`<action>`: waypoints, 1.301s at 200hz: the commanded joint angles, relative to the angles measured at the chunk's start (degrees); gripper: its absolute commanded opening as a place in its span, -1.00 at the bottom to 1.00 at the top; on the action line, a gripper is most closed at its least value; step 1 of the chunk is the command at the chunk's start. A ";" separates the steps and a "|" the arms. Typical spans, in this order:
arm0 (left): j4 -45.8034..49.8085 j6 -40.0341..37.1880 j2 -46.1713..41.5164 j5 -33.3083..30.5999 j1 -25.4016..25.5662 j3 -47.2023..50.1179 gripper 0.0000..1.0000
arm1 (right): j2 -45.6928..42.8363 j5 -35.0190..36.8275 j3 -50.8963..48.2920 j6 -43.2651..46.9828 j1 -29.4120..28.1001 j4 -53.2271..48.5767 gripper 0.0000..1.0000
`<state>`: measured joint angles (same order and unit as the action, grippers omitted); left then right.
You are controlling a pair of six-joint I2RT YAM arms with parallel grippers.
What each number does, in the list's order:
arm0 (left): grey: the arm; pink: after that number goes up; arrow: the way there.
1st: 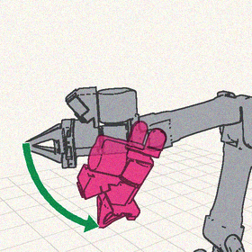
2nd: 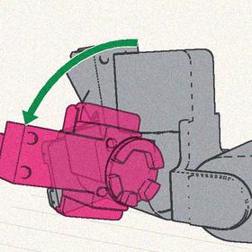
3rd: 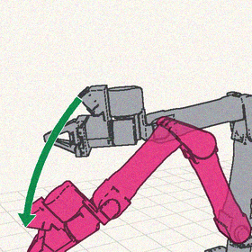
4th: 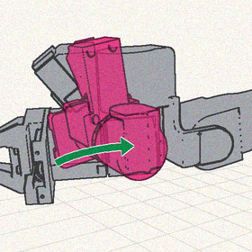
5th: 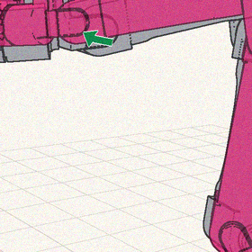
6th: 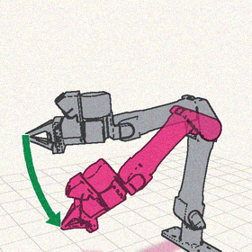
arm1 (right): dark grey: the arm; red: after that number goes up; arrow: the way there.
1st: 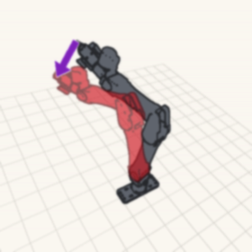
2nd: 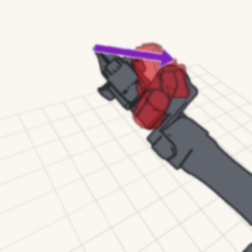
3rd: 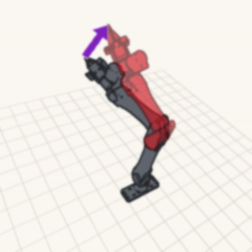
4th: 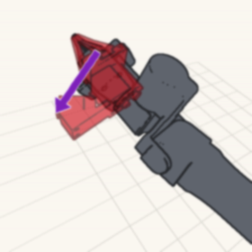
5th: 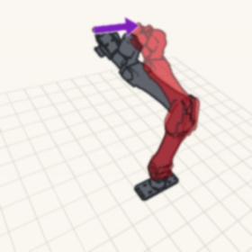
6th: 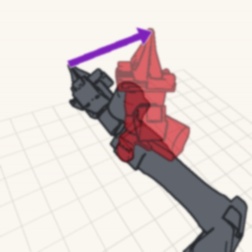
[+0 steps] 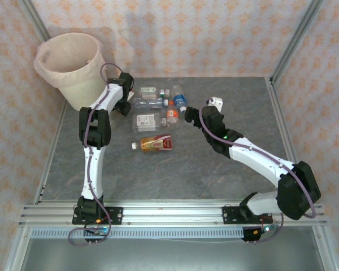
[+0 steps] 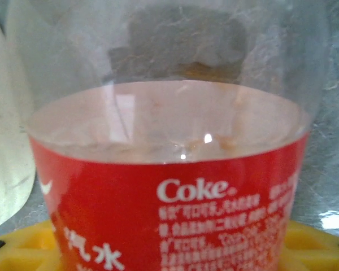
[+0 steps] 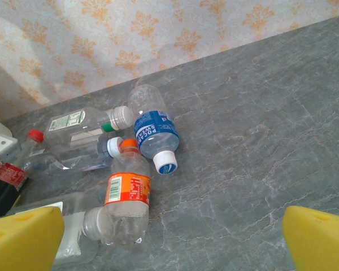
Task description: Put the plastic bottles in the bin
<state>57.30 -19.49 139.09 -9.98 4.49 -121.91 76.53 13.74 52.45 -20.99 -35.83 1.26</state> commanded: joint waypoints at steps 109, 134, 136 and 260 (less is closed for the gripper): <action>-32.27 11.94 -41.99 4.15 1.12 12.03 0.10 | 3.48 1.78 1.87 1.75 0.66 2.15 0.98; -38.72 11.57 -42.72 5.00 -2.62 10.86 0.11 | 2.96 0.05 2.09 0.87 0.68 4.58 0.98; -39.16 11.31 -42.70 5.00 -2.92 10.65 0.12 | 2.93 0.02 2.06 0.76 0.68 4.62 0.98; -59.99 7.37 -26.59 -15.29 -14.45 -0.27 0.11 | 2.67 0.20 0.98 -0.19 0.76 5.28 0.98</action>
<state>4.58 -12.93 108.38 -17.67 -8.27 -119.63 79.79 13.69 52.56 -20.58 -35.42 6.48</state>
